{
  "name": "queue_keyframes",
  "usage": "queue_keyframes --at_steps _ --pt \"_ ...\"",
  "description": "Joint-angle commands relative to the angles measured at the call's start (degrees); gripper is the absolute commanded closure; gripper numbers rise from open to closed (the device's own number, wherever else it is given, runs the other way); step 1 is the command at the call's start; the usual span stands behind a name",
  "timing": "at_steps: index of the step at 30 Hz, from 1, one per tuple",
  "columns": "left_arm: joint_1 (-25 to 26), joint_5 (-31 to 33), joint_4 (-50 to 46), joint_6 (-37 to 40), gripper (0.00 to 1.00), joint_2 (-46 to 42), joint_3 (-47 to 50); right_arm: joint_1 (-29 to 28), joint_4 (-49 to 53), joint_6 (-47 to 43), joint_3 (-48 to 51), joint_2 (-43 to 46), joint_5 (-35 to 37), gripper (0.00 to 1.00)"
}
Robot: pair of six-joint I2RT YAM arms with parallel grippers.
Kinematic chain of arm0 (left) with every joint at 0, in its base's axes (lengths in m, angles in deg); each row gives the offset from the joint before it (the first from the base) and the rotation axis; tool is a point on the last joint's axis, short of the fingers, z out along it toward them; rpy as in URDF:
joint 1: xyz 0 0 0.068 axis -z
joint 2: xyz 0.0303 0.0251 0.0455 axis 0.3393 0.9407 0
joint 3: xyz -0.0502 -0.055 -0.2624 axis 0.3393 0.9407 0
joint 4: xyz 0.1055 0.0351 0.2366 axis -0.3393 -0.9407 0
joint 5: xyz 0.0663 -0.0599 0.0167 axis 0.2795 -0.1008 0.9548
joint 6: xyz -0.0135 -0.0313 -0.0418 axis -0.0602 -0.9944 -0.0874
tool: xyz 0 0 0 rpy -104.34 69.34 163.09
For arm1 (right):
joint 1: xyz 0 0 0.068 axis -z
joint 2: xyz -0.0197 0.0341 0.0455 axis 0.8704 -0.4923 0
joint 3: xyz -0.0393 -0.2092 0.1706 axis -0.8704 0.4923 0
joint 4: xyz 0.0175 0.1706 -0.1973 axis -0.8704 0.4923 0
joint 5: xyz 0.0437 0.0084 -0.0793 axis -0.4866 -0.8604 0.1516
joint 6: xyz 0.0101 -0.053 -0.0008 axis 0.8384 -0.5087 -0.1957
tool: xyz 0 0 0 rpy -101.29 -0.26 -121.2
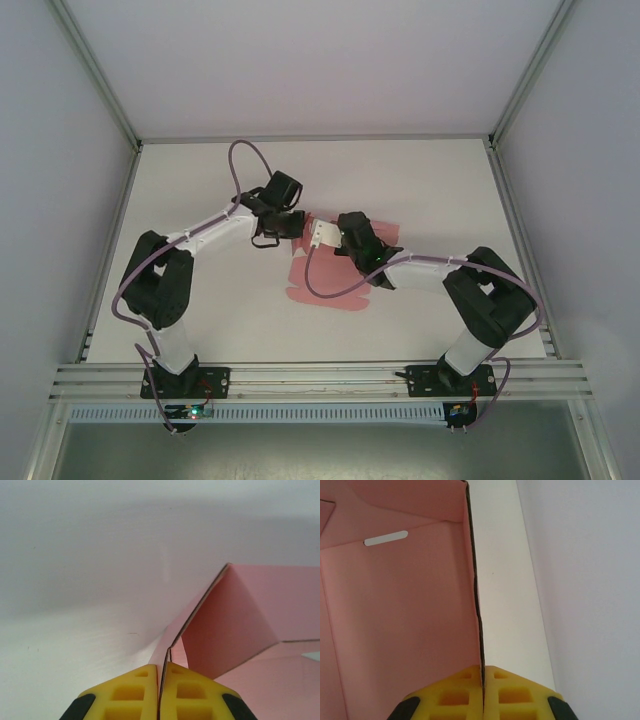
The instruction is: Assemble paper box
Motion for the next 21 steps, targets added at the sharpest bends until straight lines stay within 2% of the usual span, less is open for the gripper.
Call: queue_keyframes --at_steps 1,7,12,16,19,21 --pt "0.3 0.1 3.7 -6.5 0.88 -2.6 2.1 -0.7 -0.2 0.8 3.2 -1.4 -0.1 1.00" --pt "0.3 -8.7 12.1 -7.3 0.80 -4.3 8.2 -2.2 -3.6 -1.5 6.3 -0.8 0.1 1.00" --pt "0.2 -6.7 10.6 -4.7 0.74 -5.6 9.8 -2.5 -3.7 -1.8 6.8 -0.8 -0.1 1.00" --pt "0.1 -1.7 6.1 -2.2 0.51 -9.3 11.8 -2.5 -0.9 -2.0 6.5 0.0 -0.4 1.00" --pt "-0.1 0.7 6.0 -1.3 0.25 -13.6 15.0 -2.5 0.3 -2.0 6.2 0.0 -1.4 1.00" --pt "-0.8 2.4 5.4 -1.1 0.17 -16.1 16.3 -2.5 0.8 -1.9 6.1 -0.2 -1.8 1.00"
